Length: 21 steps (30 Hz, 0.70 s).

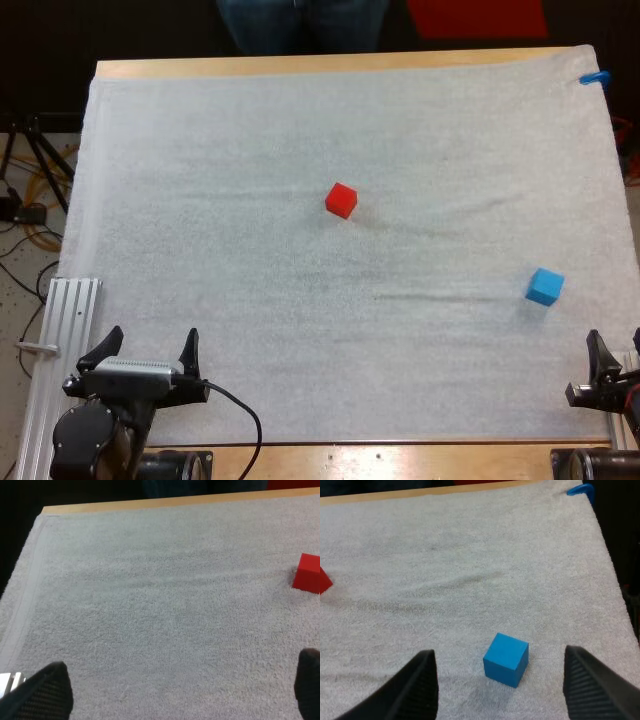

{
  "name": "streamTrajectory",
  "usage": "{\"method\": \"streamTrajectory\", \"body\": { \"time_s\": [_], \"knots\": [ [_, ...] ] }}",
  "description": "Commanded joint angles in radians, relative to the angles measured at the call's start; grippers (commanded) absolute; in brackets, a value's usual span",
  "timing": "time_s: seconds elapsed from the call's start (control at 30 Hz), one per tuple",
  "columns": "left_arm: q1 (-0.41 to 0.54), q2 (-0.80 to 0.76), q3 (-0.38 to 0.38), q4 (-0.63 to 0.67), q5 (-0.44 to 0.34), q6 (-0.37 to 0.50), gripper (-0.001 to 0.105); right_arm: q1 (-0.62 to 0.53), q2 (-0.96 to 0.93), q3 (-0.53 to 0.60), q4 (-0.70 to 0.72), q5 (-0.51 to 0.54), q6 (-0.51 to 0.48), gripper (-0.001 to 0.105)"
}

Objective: Stack red cube on blue cube

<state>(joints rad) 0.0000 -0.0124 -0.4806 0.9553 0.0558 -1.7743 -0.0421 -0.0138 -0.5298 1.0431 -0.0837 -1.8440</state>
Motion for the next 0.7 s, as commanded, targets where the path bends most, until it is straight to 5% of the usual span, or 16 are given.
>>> {"method": "streamTrajectory", "body": {
  "time_s": [0.0,0.37,0.67],
  "knots": [
    [0.000,-0.139,0.000,-0.004,0.006,-0.005,0.087,-0.002,-0.037,-0.003,0.001,-0.003,-0.009,0.054],
    [0.000,-0.139,0.000,-0.004,0.009,-0.001,0.087,-0.002,-0.037,-0.003,0.001,-0.003,-0.009,0.054],
    [0.000,-0.087,-0.024,0.015,0.122,0.029,0.087,-0.002,0.049,-0.060,0.035,-0.035,0.010,0.054]
  ]
}}
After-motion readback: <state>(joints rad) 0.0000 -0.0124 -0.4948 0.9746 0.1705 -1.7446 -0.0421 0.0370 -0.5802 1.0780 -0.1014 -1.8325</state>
